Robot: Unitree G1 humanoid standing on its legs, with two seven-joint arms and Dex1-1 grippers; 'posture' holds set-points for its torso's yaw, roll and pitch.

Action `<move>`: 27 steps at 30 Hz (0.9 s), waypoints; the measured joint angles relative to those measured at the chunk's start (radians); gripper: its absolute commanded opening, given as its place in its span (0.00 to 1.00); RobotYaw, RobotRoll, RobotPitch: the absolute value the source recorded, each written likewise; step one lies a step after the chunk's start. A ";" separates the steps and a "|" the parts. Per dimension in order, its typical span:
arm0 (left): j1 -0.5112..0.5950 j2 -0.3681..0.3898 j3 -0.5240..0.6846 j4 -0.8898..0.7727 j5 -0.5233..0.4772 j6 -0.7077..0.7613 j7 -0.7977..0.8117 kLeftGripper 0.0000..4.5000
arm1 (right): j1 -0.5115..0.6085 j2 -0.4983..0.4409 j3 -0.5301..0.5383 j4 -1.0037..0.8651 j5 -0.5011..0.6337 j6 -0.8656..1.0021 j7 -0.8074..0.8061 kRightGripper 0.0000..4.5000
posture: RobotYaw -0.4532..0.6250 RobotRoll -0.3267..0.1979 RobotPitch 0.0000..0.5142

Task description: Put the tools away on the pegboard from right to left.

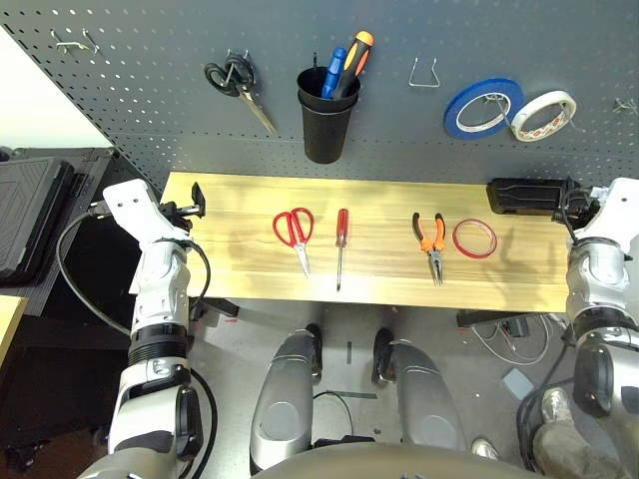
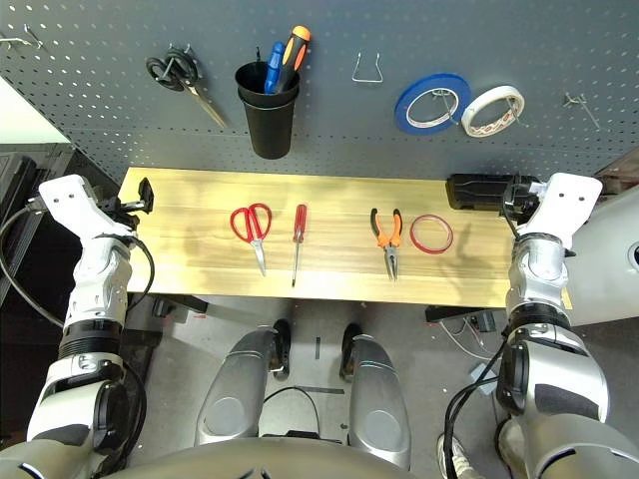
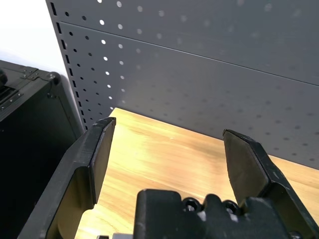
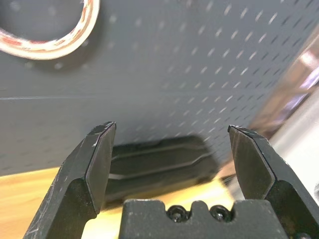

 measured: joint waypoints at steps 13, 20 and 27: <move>-0.010 -0.005 -0.004 0.003 -0.007 0.000 -0.023 0.99 | -0.025 -0.016 -0.146 -0.070 0.197 0.142 0.091 1.00 | 0.60 0.62 0.46; -0.011 -0.016 -0.007 0.005 -0.007 0.000 -0.025 0.99 | 0.051 0.009 -0.093 -0.070 0.136 0.138 0.096 1.00 | 0.59 0.62 0.46; -0.010 -0.022 -0.013 0.006 -0.007 0.000 -0.033 0.99 | 0.059 0.003 -0.054 -0.073 0.089 0.187 0.073 1.00 | 0.59 0.62 0.47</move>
